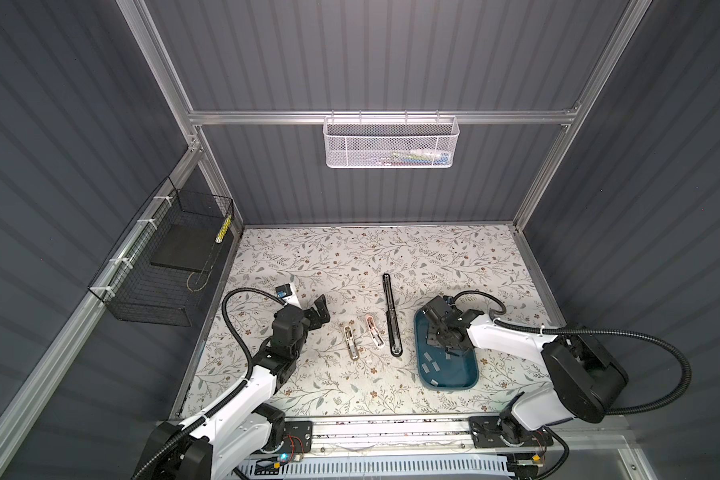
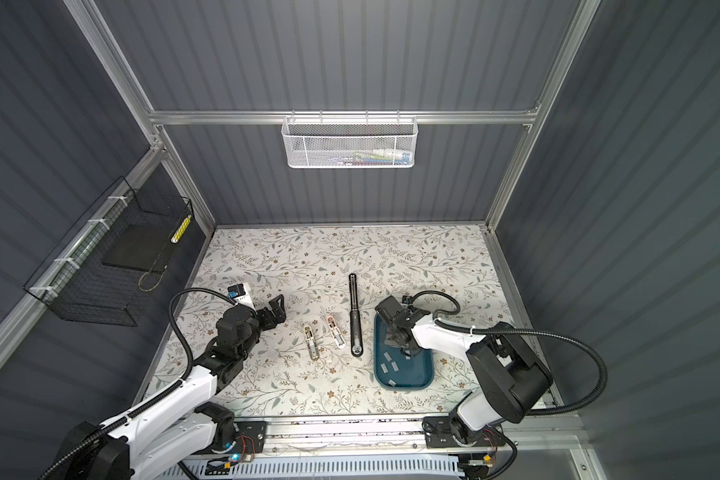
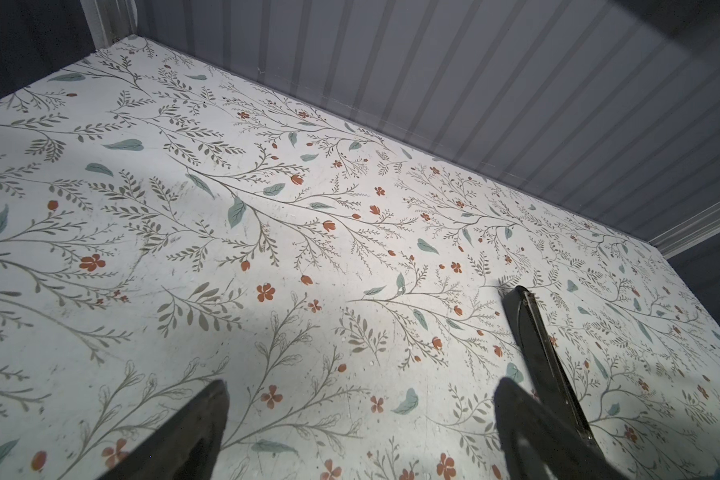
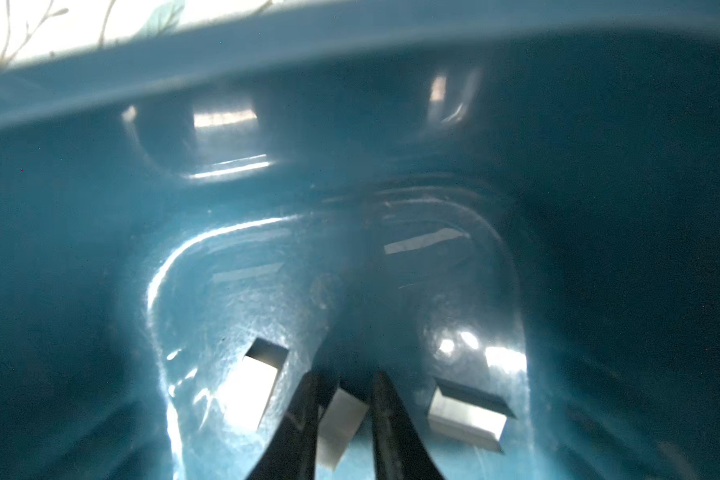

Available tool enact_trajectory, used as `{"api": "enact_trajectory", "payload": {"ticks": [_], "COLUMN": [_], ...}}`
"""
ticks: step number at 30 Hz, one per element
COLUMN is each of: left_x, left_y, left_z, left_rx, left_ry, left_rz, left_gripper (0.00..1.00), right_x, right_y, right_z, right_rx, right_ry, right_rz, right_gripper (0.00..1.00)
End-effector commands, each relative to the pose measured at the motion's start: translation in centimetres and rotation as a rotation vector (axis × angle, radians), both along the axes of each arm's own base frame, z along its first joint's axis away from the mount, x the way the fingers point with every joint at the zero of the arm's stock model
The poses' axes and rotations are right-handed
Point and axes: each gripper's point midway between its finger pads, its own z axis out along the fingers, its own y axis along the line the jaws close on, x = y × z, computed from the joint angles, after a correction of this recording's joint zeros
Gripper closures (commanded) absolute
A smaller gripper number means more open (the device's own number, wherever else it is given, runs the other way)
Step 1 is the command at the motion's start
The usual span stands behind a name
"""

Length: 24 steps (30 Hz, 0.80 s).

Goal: Load the staples into the stapler

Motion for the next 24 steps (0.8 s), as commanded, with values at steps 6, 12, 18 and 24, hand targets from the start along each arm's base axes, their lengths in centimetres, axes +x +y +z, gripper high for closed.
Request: {"api": "enact_trajectory", "payload": {"ticks": [6,12,18,24], "left_x": [0.45,0.41,0.36,0.41], "left_y": [-0.22,-0.24,-0.15,-0.23], "left_z": [1.16,1.35,1.39,1.34], "left_rx": [-0.024,-0.026,-0.026,-0.026], "left_ry": [-0.021,-0.024,-0.026,-0.024], "left_rz": [-0.002,-0.003,0.000,-0.003], "left_gripper": [0.00,0.00,0.00,0.00], "right_x": [-1.38,-1.40,-1.69,-1.79], "right_y": [0.19,0.25,-0.03,-0.24], "right_z": [-1.23,-1.57,-1.87,-1.80], "right_rx": [-0.016,-0.037,-0.057,-0.071], "right_ry": [0.070,0.086,0.094,0.094], "right_rz": [0.027,0.032,0.030,0.032], "right_gripper": [0.78,0.77,0.78,0.80]}}
